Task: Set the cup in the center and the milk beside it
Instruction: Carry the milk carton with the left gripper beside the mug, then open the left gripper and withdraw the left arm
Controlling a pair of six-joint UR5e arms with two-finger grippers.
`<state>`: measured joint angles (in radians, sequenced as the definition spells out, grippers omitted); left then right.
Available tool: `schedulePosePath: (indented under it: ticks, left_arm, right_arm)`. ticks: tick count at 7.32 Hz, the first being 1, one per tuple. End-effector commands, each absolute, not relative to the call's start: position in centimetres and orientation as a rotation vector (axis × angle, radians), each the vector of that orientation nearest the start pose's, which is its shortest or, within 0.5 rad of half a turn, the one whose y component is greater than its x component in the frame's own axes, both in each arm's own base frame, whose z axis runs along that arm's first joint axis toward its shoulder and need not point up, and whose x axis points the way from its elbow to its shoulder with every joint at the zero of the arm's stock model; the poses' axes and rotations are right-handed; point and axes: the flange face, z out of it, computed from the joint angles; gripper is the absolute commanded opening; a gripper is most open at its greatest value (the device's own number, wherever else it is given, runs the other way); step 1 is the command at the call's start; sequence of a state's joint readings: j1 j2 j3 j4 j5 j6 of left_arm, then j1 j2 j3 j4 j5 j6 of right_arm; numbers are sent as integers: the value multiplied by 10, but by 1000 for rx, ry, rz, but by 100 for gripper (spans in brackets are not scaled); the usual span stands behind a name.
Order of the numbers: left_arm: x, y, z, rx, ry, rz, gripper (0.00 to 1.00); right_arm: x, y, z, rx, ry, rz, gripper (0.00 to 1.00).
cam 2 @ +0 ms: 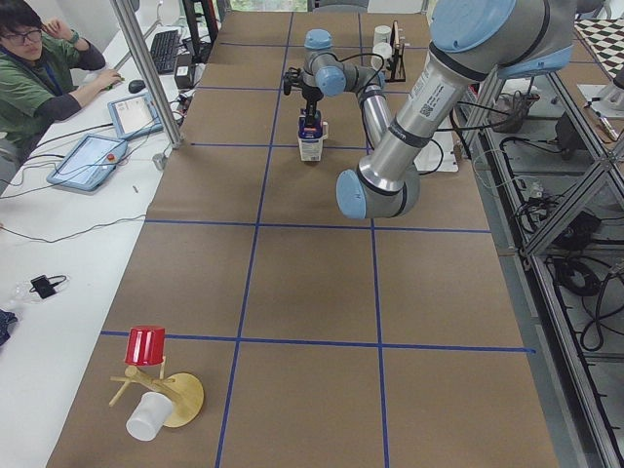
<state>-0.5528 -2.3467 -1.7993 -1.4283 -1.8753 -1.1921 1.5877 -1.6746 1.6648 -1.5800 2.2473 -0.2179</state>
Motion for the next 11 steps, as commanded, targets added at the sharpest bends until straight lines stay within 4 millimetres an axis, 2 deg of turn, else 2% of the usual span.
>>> schedulePosePath:
  ticks: [1, 2, 5, 6, 7, 8, 10, 11]
  left_arm:
    - [494, -429, 122, 167, 873, -50, 97]
    - [492, -427, 121, 169, 875, -46, 97]
    - [457, -413, 93, 207, 925, -23, 97]
    - [437, -421, 90, 254, 904, 37, 97]
    - [406, -447, 94, 251, 888, 71, 97]
    - [373, -473, 111, 245, 882, 126, 97]
    - [301, -506, 185, 298, 785, 227, 97]
    - [259, -522, 235, 313, 714, 274, 97]
  right_arm:
    - [78, -445, 668, 62, -676, -187, 100]
    - [78, -445, 668, 62, -676, -187, 100]
    - [78, -445, 669, 61, -677, -188, 100]
    - [78, -445, 669, 62, -677, -191, 100]
    - [78, -445, 670, 60, -677, -191, 100]
    - [78, -444, 670, 60, -677, -193, 100]
    - [78, -443, 677, 47, -678, -188, 100]
    - [78, -443, 678, 46, -678, -189, 100]
